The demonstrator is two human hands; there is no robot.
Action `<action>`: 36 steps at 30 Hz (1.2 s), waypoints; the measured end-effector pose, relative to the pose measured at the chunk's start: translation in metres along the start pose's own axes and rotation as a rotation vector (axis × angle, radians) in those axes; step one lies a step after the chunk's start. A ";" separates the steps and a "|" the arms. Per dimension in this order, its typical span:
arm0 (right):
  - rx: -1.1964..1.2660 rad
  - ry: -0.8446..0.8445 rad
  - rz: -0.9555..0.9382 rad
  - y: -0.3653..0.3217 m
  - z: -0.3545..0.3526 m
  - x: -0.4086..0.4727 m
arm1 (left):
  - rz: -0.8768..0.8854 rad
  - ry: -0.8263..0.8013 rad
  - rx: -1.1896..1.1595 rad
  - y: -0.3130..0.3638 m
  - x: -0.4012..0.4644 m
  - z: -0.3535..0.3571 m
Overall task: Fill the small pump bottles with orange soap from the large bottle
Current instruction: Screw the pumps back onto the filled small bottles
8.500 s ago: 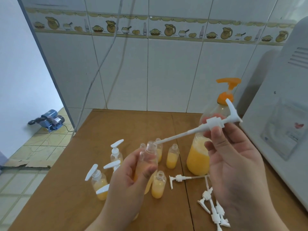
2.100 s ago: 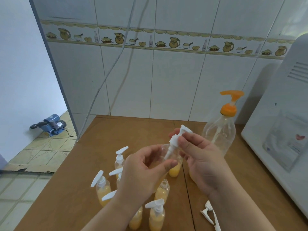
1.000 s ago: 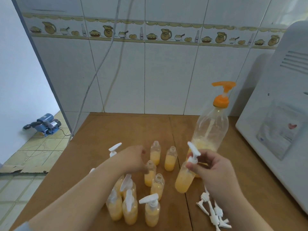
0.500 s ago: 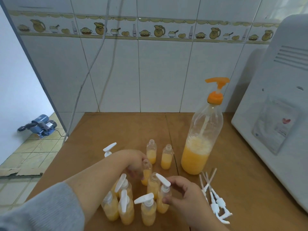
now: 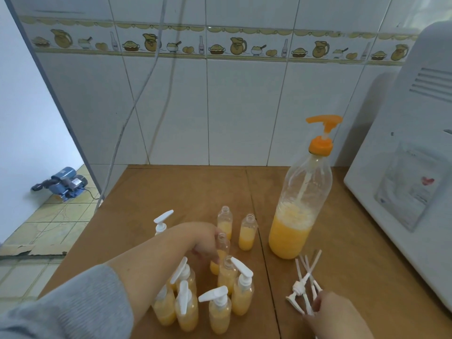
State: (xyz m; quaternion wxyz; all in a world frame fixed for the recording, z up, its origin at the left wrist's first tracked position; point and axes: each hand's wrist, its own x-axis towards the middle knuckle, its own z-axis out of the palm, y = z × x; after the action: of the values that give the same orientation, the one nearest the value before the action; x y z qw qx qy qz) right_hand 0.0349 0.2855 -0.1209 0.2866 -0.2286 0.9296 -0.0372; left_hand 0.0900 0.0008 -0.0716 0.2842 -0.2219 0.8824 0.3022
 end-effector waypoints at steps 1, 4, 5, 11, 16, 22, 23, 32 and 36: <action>0.031 -0.008 0.023 0.000 0.007 0.001 | 0.006 0.015 0.013 0.001 0.001 0.001; 0.091 0.010 0.112 0.006 0.022 0.014 | 0.001 0.039 0.003 0.001 0.002 0.002; 0.106 0.026 0.127 0.008 0.026 0.015 | -0.005 0.046 -0.025 0.000 0.003 0.002; 0.277 0.316 0.108 0.001 0.010 -0.007 | 0.028 0.211 -0.225 -0.006 -0.019 -0.017; 0.726 0.565 -0.029 -0.014 -0.024 -0.028 | 0.165 0.384 -0.408 -0.011 -0.058 -0.024; 0.596 0.986 -0.668 -0.052 -0.067 -0.068 | 0.390 0.719 -0.434 -0.002 -0.085 0.005; 0.554 1.018 -0.710 -0.055 -0.070 -0.071 | 0.425 0.759 -0.422 -0.002 -0.087 0.009; 0.453 1.031 -0.760 -0.054 -0.072 -0.064 | 0.578 0.959 -0.292 0.000 -0.097 0.013; 0.469 1.050 -0.754 -0.052 -0.075 -0.066 | 0.556 0.958 -0.262 0.000 -0.098 0.013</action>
State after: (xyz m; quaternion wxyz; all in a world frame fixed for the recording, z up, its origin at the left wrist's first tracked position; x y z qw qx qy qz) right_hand 0.0627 0.2640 -0.0138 -0.1927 -0.4200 0.7698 -0.4402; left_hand 0.1676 0.0314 -0.0175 -0.2680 -0.1271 0.8932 0.3379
